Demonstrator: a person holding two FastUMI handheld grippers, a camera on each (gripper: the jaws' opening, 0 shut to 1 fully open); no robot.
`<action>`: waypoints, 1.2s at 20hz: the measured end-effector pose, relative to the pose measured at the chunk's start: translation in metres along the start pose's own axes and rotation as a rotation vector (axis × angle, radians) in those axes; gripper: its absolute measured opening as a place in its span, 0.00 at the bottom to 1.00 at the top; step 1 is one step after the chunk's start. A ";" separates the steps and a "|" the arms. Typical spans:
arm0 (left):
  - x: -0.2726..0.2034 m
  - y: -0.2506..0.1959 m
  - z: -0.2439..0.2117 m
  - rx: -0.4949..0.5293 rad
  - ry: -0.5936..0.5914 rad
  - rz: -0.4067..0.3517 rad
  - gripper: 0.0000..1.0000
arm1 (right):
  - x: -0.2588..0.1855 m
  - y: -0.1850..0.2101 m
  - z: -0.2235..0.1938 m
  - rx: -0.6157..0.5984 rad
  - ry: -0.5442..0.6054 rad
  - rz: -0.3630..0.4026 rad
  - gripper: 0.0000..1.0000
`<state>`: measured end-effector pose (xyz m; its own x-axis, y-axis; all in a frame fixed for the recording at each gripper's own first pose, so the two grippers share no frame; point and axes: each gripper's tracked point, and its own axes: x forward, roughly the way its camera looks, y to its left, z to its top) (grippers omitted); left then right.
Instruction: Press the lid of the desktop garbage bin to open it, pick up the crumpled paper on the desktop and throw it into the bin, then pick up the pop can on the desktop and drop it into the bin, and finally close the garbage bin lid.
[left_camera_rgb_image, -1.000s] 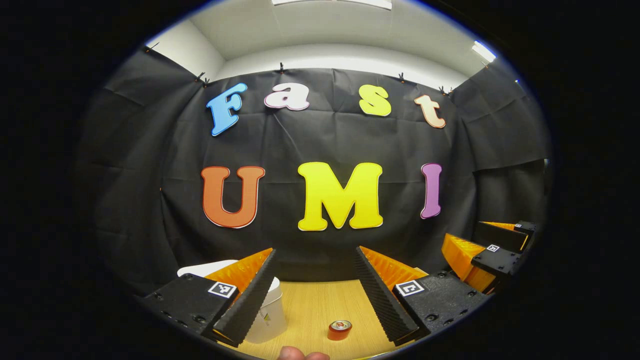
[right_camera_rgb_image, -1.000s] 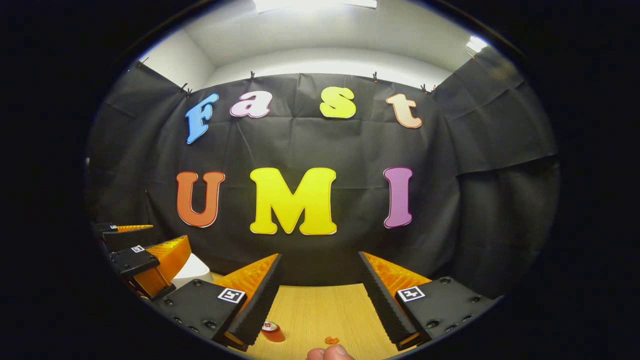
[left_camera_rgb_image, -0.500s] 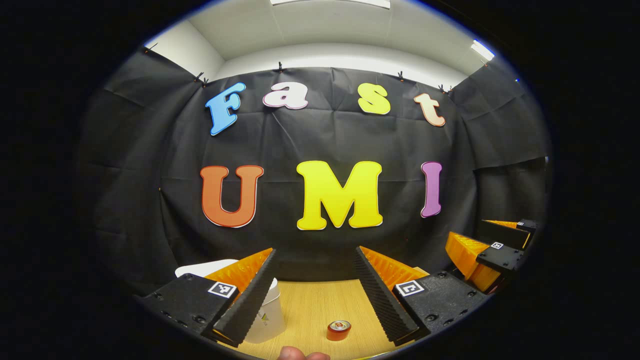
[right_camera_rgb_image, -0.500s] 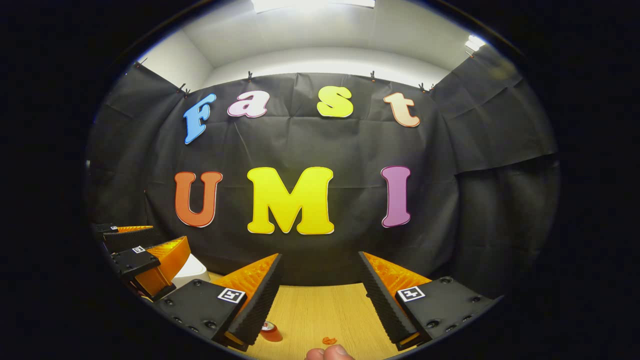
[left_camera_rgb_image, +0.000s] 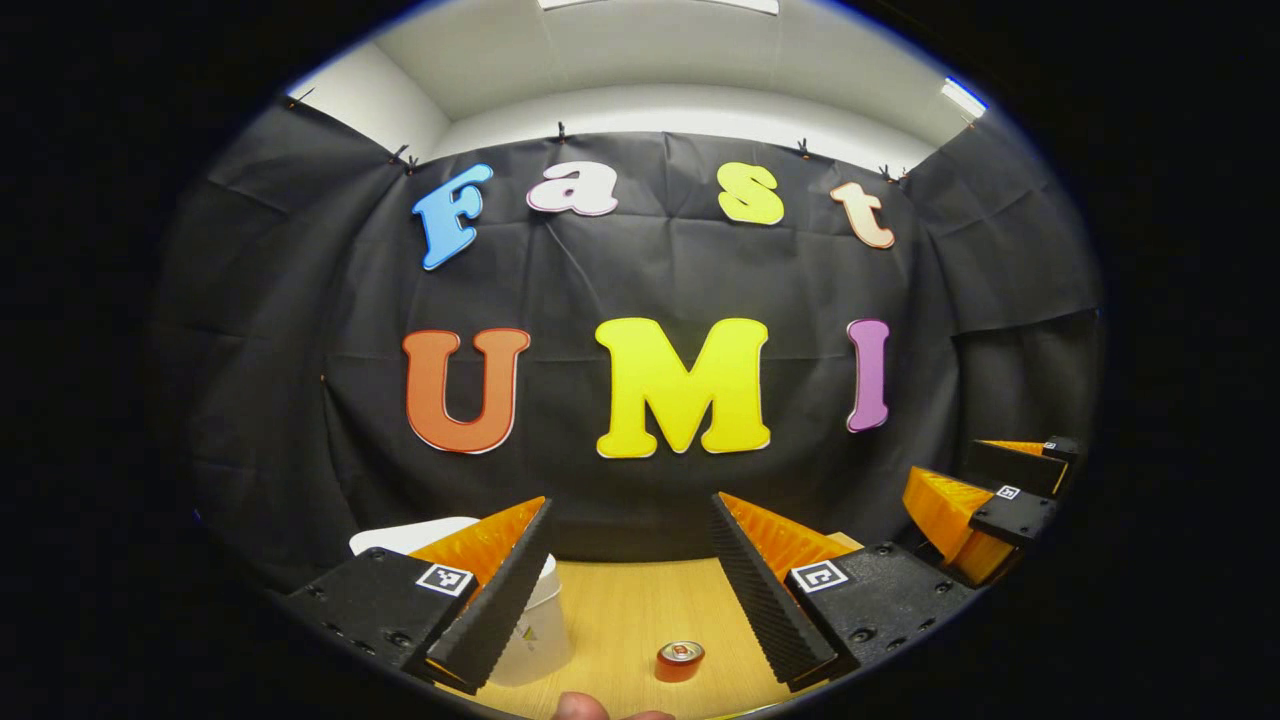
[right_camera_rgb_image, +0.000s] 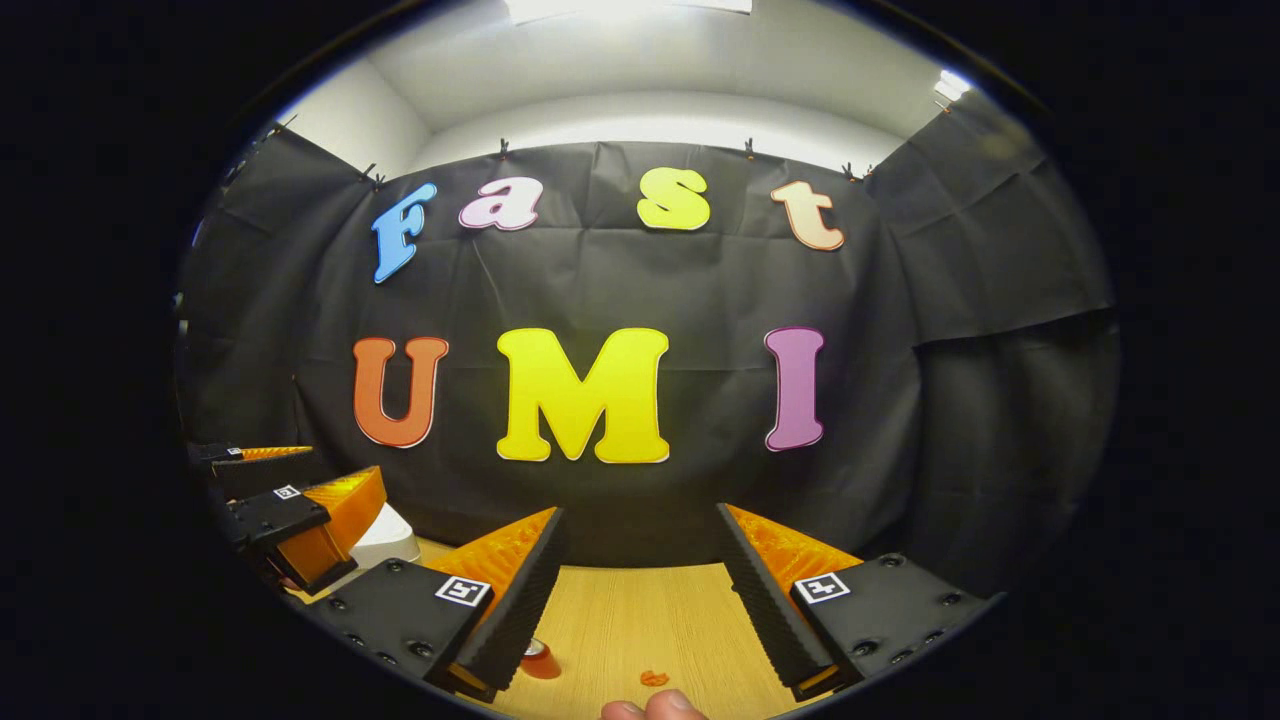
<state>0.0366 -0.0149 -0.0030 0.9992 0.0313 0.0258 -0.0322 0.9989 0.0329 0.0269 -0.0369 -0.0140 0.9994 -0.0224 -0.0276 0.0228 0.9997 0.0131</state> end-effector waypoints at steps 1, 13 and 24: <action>0.003 0.006 0.001 0.003 0.000 0.016 0.92 | 0.002 0.001 0.001 -0.003 0.000 0.006 0.92; 0.031 0.099 -0.013 -0.006 0.039 0.346 0.75 | 0.025 -0.002 0.007 -0.025 0.000 0.079 0.94; 0.050 0.142 -0.054 -0.011 0.129 0.545 0.40 | 0.029 -0.017 0.001 -0.079 0.019 0.080 0.94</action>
<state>0.0829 0.1299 -0.0506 0.8331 0.5463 -0.0859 -0.5452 0.8374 0.0383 0.0556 -0.0549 -0.0140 0.9972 0.0572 -0.0484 -0.0602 0.9962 -0.0625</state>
